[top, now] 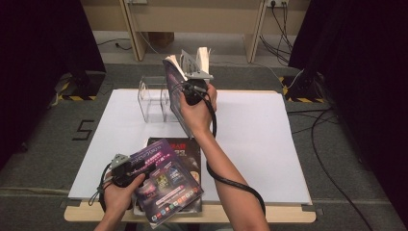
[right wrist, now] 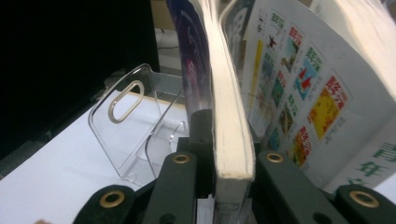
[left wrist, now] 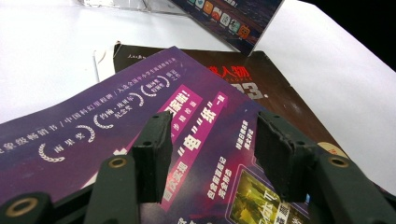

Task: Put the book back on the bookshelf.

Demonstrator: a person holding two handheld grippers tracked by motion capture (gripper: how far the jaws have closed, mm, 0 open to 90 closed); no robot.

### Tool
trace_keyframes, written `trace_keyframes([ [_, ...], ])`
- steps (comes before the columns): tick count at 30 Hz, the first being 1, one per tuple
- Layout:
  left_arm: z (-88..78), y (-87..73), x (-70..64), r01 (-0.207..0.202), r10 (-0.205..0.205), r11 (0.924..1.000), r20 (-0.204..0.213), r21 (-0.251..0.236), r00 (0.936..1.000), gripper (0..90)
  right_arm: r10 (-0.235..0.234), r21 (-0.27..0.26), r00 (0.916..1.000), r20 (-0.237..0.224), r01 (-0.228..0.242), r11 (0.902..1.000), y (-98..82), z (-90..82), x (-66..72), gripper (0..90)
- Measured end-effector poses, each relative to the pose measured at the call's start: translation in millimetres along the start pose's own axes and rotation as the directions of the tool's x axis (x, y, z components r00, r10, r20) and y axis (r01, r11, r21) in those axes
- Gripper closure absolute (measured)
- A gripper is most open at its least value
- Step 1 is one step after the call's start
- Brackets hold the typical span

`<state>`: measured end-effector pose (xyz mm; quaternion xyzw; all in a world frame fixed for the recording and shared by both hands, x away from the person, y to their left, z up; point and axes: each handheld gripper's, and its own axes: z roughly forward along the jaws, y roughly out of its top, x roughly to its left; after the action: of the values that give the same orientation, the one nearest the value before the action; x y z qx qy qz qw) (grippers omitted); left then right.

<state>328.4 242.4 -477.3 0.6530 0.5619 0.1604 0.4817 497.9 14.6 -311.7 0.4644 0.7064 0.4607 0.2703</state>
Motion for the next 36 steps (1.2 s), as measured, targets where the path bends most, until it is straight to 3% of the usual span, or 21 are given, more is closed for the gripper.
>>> trace_keyframes([
  [10,0.0,0.3,-0.5,0.002,-0.002,1.0000,-0.001,-0.002,1.0000,46.1,0.034,0.021,0.9989,-0.032,-0.033,0.9992,-2.5,-10.3,-6.9,72.2],
  [15,-0.6,0.7,-1.2,-0.001,0.001,1.0000,-0.002,-0.005,1.0000,46.1,0.081,0.033,0.9933,-0.082,-0.079,0.9964,-3.6,-19.9,-9.7,68.3],
  [22,-0.5,0.7,-2.9,-0.008,0.008,1.0000,-0.001,-0.005,1.0000,46.1,0.074,0.047,0.9942,-0.078,-0.071,0.9964,-4.3,-28.3,-12.0,66.9],
  [36,-1.4,1.1,-1.6,-0.003,0.003,1.0000,-0.002,-0.009,1.0000,46.1,0.086,0.122,0.9933,-0.077,-0.077,0.9896,0.4,-5.3,-6.5,69.4],
])
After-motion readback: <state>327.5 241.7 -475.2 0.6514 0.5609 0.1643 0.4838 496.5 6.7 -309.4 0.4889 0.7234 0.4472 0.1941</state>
